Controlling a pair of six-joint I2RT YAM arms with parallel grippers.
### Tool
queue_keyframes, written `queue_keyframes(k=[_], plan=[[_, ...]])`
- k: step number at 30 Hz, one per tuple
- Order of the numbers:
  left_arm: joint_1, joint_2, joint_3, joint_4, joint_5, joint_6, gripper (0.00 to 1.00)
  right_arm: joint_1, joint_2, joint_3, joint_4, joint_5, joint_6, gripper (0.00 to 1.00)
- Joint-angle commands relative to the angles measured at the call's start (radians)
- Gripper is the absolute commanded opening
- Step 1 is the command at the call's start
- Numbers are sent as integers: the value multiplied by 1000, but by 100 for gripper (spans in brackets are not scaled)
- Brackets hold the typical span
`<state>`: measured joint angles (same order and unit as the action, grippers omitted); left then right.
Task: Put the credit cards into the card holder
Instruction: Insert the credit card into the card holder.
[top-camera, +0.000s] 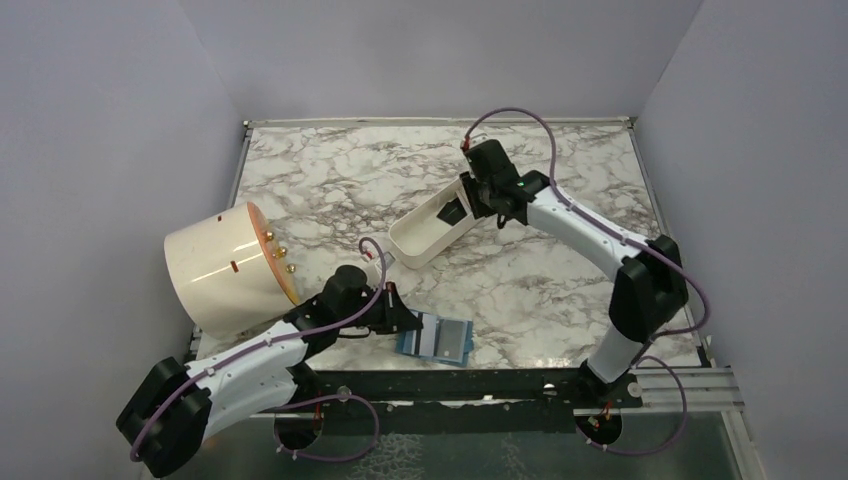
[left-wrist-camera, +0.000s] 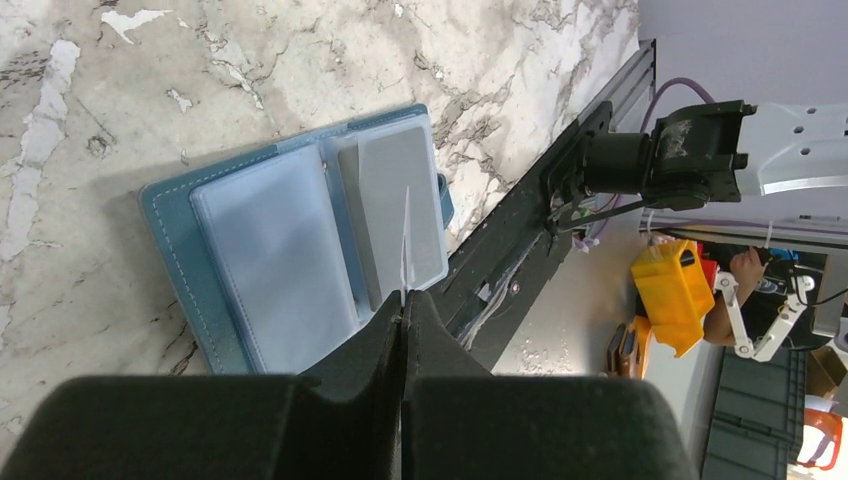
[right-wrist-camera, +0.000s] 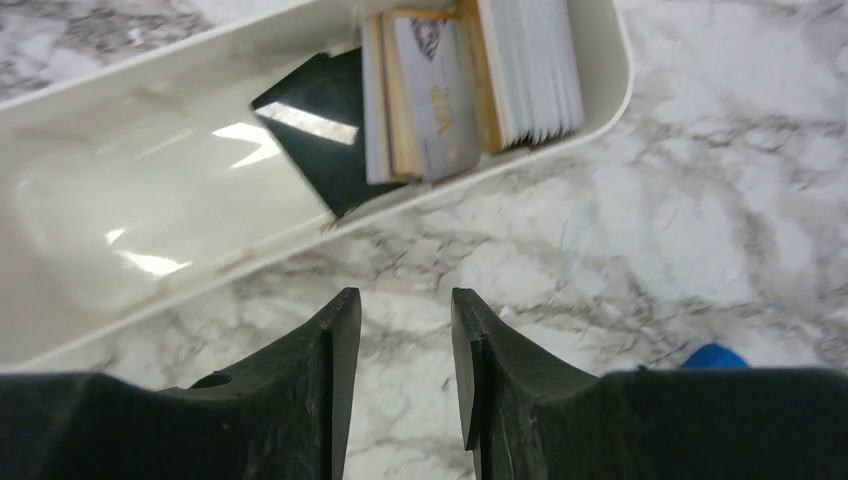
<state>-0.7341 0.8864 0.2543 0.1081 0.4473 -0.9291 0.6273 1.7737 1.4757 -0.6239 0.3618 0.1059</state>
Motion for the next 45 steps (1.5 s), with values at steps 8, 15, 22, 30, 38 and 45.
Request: queue_keyframes(k=[8, 15, 22, 30, 38, 45], plan=[[12, 103, 41, 87, 86, 44, 0, 30, -475, -517, 168, -461, 421, 39], [13, 165, 36, 120, 101, 24, 0, 149, -584, -769, 324, -543, 610, 39], [13, 239, 28, 167, 113, 14, 0, 249, -512, -857, 419, -558, 685, 38], [13, 265, 29, 150, 94, 32, 0, 278, -429, -891, 436, -533, 687, 28], [13, 305, 40, 131, 83, 63, 0, 278, -366, -891, 419, -486, 658, 22], [13, 340, 86, 40, 39, 114, 0, 278, -347, -886, 418, -467, 644, 22]])
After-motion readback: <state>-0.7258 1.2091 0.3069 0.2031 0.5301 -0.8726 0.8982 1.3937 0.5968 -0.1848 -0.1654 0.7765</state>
